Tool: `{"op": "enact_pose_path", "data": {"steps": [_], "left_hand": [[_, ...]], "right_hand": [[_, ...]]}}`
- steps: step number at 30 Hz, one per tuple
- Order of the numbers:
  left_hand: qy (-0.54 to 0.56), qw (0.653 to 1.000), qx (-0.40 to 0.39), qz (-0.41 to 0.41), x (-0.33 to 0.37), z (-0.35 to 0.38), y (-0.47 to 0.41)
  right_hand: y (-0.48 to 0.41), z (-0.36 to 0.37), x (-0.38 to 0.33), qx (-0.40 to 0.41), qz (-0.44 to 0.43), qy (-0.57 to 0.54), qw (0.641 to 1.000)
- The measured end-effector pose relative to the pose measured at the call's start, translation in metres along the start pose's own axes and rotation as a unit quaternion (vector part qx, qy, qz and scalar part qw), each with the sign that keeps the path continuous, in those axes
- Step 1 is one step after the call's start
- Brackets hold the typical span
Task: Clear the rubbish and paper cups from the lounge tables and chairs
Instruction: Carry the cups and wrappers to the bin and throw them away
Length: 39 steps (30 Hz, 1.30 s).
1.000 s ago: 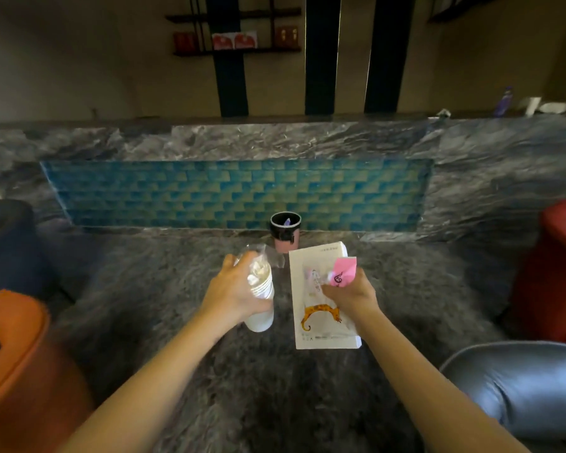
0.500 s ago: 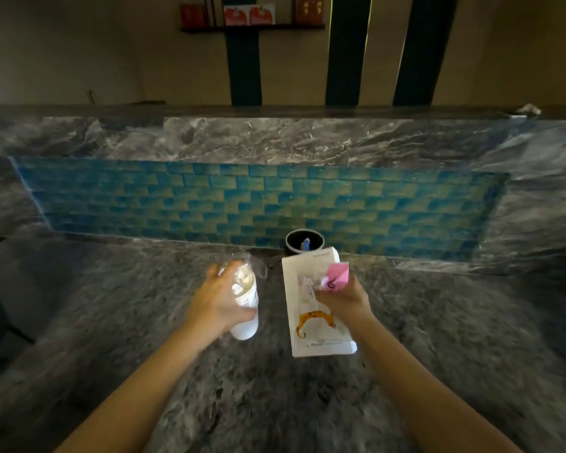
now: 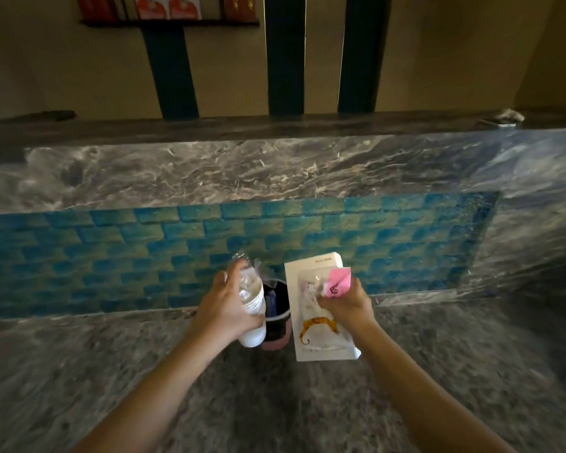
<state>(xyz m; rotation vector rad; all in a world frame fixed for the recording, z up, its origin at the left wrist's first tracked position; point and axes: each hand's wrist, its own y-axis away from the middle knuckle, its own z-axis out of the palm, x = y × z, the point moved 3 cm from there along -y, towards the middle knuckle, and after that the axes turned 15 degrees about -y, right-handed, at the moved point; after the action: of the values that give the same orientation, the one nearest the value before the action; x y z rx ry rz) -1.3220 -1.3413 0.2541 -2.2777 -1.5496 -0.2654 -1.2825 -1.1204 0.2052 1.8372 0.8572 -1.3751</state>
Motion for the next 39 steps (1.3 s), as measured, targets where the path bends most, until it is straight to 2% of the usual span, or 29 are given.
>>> {"op": "enact_pose_path", "data": {"steps": [7,13,17,20,28,35,39], "left_hand": [[-0.003,0.999,-0.038,-0.037,-0.037,0.063,-0.203],[0.015,0.996,-0.051,-0.076,-0.096,0.101,-0.337],[0.028,0.993,-0.082,-0.080,-0.145,0.152,-0.420],[0.007,0.988,-0.139,-0.067,-0.169,0.204,-0.471],[0.049,0.976,-0.187,-0.102,-0.222,0.342,-0.536],[0.055,0.961,-0.212,-0.166,-0.262,0.477,-0.530],[0.048,0.952,-0.234,-0.193,-0.276,0.530,-0.514]], "right_hand": [[-0.216,0.076,-0.013,-0.039,0.040,0.001,0.998],[-0.365,0.154,-0.028,-0.063,0.049,0.010,0.997],[-0.446,0.196,0.005,-0.036,0.078,0.028,0.996],[-0.497,0.220,0.041,0.001,0.114,0.046,0.992],[-0.591,0.278,0.153,0.033,0.189,0.051,0.980],[-0.631,0.330,0.297,0.010,0.285,0.065,0.956],[-0.638,0.347,0.351,0.019,0.318,0.069,0.946]]}}
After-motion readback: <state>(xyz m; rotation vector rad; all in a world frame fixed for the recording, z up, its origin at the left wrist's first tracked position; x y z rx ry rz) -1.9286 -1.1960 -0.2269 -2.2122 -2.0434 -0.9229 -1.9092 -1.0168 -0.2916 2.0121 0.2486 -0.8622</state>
